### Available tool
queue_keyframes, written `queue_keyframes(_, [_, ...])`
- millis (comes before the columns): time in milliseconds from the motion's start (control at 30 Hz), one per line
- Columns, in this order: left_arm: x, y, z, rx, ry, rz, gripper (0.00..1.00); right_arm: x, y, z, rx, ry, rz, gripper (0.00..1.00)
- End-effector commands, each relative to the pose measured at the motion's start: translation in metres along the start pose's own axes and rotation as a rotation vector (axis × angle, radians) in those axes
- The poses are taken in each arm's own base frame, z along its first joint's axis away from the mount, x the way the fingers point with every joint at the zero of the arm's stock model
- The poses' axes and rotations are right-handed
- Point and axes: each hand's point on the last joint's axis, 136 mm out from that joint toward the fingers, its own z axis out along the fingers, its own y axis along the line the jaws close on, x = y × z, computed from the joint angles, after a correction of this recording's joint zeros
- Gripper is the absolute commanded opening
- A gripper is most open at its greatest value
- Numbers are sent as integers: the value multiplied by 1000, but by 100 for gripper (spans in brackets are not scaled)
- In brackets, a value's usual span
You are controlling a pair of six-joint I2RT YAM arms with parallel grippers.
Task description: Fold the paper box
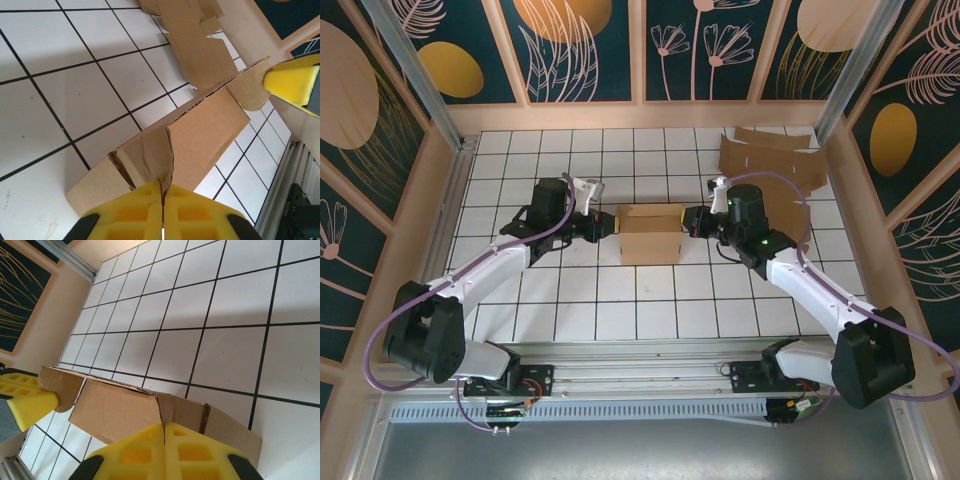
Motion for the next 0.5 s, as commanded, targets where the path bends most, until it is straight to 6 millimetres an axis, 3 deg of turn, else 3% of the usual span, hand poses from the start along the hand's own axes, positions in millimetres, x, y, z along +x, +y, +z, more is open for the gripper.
queue_keyframes(0, [9,-9,0,30,38,5,7,17,-4,0,17,44,-14,7])
queue_keyframes(200, [15,-9,2,37,47,-3,7,34,-10,4,4,76,21,7])
queue_keyframes(467, [26,-10,6,46,73,-16,7,39,-12,1,9,73,21,7])
